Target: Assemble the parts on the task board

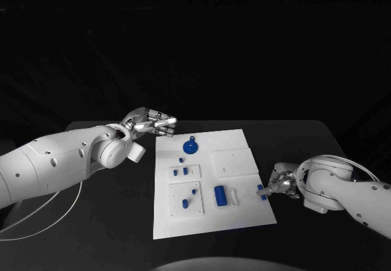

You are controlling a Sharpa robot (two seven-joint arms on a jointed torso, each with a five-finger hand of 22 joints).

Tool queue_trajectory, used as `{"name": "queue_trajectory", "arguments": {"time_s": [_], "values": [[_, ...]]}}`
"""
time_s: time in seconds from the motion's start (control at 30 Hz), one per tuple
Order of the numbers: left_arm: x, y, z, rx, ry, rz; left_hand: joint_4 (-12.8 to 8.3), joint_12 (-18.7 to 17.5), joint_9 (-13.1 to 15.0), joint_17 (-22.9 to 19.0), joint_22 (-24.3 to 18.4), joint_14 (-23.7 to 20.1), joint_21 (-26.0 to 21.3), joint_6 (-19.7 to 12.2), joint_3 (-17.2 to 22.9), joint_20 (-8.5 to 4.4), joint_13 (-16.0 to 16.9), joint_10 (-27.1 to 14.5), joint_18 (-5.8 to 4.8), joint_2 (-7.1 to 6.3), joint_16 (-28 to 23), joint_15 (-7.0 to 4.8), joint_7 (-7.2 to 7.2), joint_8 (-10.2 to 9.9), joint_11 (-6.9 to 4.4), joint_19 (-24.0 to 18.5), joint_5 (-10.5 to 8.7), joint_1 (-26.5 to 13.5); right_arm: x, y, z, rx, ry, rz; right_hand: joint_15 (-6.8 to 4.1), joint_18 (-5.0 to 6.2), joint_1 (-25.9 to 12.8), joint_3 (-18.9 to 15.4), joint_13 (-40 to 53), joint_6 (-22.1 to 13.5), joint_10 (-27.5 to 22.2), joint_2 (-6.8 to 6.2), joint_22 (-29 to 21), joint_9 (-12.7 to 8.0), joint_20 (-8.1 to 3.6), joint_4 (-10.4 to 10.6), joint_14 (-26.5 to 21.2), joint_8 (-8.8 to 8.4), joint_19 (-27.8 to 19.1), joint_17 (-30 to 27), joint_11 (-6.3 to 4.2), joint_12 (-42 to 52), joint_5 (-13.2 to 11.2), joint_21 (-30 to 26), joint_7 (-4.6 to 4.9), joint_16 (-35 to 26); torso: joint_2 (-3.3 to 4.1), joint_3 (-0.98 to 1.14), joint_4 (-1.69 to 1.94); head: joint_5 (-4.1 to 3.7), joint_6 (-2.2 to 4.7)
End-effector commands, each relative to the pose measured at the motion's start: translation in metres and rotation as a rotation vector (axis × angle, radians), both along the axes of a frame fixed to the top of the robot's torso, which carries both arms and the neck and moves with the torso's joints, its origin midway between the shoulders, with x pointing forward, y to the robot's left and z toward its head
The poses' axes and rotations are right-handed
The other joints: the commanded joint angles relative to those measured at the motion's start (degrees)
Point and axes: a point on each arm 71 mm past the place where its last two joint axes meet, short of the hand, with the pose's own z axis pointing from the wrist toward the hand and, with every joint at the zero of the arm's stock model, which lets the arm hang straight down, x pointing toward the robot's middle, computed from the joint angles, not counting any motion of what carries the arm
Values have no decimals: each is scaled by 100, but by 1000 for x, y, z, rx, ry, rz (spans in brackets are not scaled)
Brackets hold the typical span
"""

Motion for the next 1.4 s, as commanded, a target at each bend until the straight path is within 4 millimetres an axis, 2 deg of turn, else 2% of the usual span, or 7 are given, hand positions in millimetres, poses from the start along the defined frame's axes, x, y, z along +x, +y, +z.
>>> {"name": "queue_trajectory", "arguments": {"time_s": [0.03,0.2,0.23,0.53,0.8,1.13,1.4], "values": [[0,-3,1,-6,-3,-14,36,12,5,2,2,20,-3,2,23,-17,8,4,-7,19,-19,7,5,17,17,8,-18,-11,-1,-1,-3,-41,0,-4,-5,-59,95,48,8,61,-17,-10,454,-36,-25,-8,1,3,320,9,-13,-29,-34,-20,-5,-19,-3,-2,0,8,-7],[0,-4,0,-6,1,-17,56,12,5,2,2,17,-4,-5,25,-16,8,-1,-7,11,-19,8,6,17,18,6,-20,-7,0,0,-6,-57,-9,-2,-5,-61,346,199,11,116,-6,90,457,-41,-26,-290,5,6,320,20,-18,-26,-34,-10,-10,-14,-4,-2,-1,7,-12],[0,-4,0,-6,1,-17,64,11,5,2,2,17,-3,-8,24,-16,8,-2,-6,9,-19,7,7,17,18,6,-22,-8,0,0,-7,-59,-10,-1,-1,-67,301,305,18,141,3,165,461,-71,-23,-546,6,-5,318,28,-21,-22,-32,-5,-21,-18,-3,0,-4,11,-13],[-1,-3,0,-3,8,-18,73,11,5,2,2,17,-4,-11,26,-16,8,-7,-6,15,-19,8,9,16,20,5,-22,-10,-2,7,-18,-48,-17,-13,-27,-83,692,1129,47,227,16,614,466,-145,-40,-1222,15,-1,321,27,-78,3,-14,18,-87,-32,2,7,0,28,-25],[-1,-1,-1,0,14,-16,81,11,4,2,2,19,-3,-25,27,-15,8,-14,-6,21,-19,8,13,16,22,5,-29,-6,-1,5,-19,-13,-35,-56,-7,-79,143,1891,42,256,65,893,479,123,-12,-2129,18,6,320,-25,-74,34,115,75,-74,-14,-4,6,-15,54,-20],[-1,1,-2,5,22,-15,105,11,4,2,3,18,-3,-46,31,-14,8,-24,-5,10,-19,9,18,15,24,5,-51,-4,7,-6,-10,39,-64,-111,-5,-91,89,1959,30,299,106,916,482,295,-10,-2274,19,8,319,-62,-82,33,129,104,-87,10,-3,4,-9,62,-3],[-1,2,-2,8,26,-12,125,11,4,2,3,18,-2,-51,34,-14,8,-26,-4,1,-19,9,19,15,26,6,-61,1,18,-8,19,96,-130,-126,-6,-97,92,1928,37,335,132,915,486,347,-11,-2302,16,7,317,-80,-88,46,168,120,-98,19,-1,0,-7,72,7]]}}
